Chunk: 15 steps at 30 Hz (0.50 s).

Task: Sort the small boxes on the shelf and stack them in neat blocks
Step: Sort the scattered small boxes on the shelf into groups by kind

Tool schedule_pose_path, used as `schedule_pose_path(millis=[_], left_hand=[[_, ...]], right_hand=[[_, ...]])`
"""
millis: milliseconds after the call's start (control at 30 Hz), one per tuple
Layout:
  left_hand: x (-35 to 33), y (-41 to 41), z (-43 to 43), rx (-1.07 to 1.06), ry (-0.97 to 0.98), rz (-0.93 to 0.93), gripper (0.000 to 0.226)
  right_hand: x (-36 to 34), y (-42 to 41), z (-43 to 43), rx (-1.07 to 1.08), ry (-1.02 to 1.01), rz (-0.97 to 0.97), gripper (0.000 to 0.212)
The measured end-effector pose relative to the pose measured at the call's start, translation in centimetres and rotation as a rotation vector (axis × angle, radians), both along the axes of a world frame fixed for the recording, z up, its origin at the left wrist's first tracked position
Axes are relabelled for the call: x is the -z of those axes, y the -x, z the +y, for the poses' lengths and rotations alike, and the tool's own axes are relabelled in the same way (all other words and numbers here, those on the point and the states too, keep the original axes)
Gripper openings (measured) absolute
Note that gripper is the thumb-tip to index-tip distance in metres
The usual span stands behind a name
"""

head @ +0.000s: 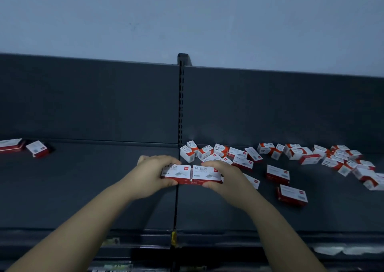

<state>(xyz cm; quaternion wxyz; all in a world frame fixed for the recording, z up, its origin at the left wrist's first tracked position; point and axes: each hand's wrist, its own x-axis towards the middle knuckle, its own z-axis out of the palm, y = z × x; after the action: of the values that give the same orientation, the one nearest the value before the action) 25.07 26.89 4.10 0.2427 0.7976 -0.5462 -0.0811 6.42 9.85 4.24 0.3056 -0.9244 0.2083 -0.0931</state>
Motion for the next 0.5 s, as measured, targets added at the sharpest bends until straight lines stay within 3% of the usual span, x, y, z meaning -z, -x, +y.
schedule_pose_path(millis=[367, 500], left_hand=[[1.3, -1.3, 2.3, -0.113, 0.015, 0.075, 0.039], [0.8, -2.4, 4.0, -0.188, 0.020, 0.038, 0.038]], right_hand=[[0.2, -3.7, 0.1, -0.127, 0.007, 0.024, 0.054], [0.3, -5.9, 0.8, -0.175, -0.046, -0.051, 0.053]])
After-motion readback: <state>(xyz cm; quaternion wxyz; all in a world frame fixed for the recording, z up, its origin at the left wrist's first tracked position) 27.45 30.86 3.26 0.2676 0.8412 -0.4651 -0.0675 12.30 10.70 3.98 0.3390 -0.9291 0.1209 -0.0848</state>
